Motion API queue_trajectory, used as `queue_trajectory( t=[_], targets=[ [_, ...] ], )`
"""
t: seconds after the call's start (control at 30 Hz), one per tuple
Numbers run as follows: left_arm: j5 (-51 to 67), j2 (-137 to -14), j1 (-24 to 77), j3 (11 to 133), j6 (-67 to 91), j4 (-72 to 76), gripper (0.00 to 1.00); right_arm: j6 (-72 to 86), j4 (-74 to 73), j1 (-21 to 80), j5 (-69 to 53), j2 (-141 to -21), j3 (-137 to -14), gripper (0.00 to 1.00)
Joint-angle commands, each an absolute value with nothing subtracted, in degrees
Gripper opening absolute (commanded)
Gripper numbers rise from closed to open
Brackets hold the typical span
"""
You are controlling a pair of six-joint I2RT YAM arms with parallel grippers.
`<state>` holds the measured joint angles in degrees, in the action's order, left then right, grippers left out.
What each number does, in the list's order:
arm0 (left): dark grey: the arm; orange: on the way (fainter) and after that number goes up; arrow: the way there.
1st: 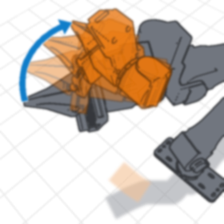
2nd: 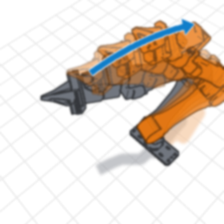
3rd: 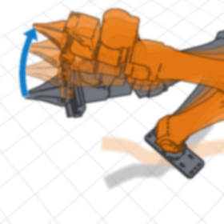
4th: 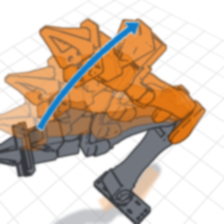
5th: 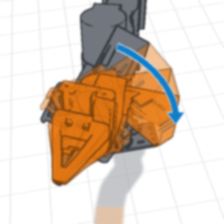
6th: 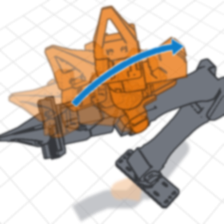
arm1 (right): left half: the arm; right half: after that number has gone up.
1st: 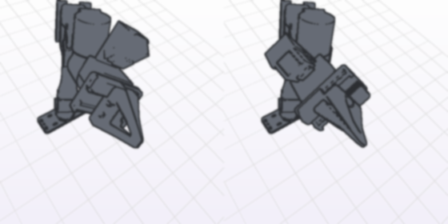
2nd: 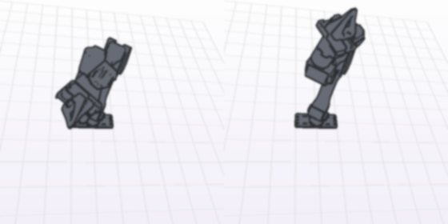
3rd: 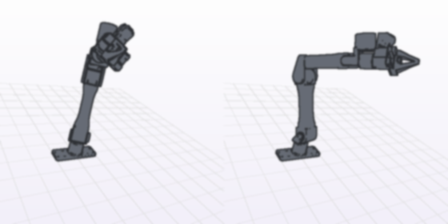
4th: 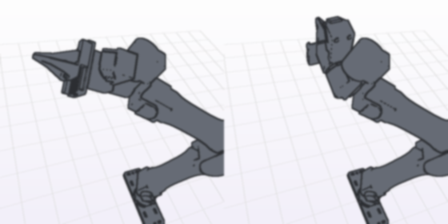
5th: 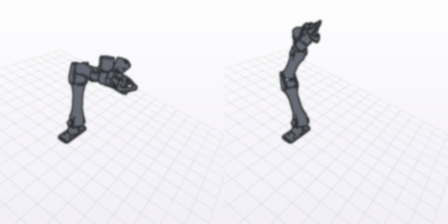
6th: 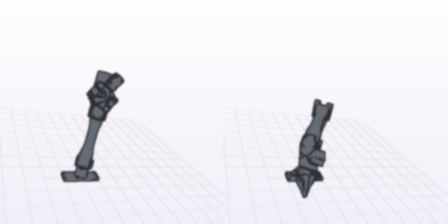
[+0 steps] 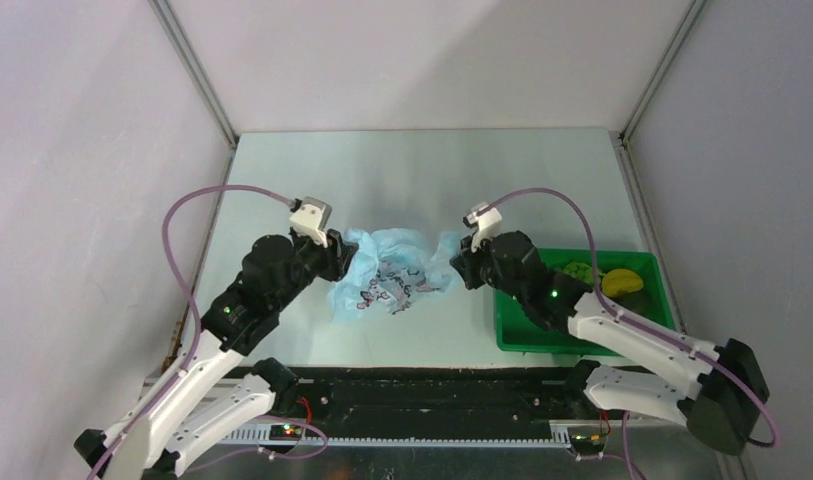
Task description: Place the fake fruits into the plastic bag and tie a complex knot
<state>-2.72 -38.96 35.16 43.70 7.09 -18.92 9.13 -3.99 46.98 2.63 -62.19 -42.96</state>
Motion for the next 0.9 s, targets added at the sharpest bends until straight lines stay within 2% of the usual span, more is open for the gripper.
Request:
queue_trajectory(
  t=[0.0,0.1,0.2,0.3,0.5,0.73,0.87],
  targets=[
    [-13.0,-38.5,35.3,47.8,14.7,-25.0,0.64,17.9,-9.1,55.2,29.5,-58.0,-41.9,0.00],
    [-14.0,-37.5,35.3,50.5,19.7,-28.4,0.82,24.2,-9.9,64.7,41.9,-58.7,-41.7,0.00],
    [-15.7,-35.9,35.3,51.8,25.7,-32.6,0.90,27.0,-8.5,70.2,50.6,-61.3,-41.6,0.00],
    [-15.5,-32.9,35.3,50.4,30.5,-33.7,0.98,28.5,-6.1,74.0,52.1,-63.4,-41.6,0.00],
    [-12.0,-28.1,35.4,43.5,42.8,-31.3,0.99,28.2,-1.6,77.1,51.4,-67.5,-42.2,0.00],
    [-11.9,-25.8,35.6,37.5,48.2,-33.2,0.99,28.7,-0.9,77.5,52.5,-69.3,-43.0,0.00],
    [-6.2,-26.0,35.9,34.2,51.8,-31.8,0.99,28.3,-0.6,77.4,53.2,-69.8,-43.7,0.00]
  ],
)
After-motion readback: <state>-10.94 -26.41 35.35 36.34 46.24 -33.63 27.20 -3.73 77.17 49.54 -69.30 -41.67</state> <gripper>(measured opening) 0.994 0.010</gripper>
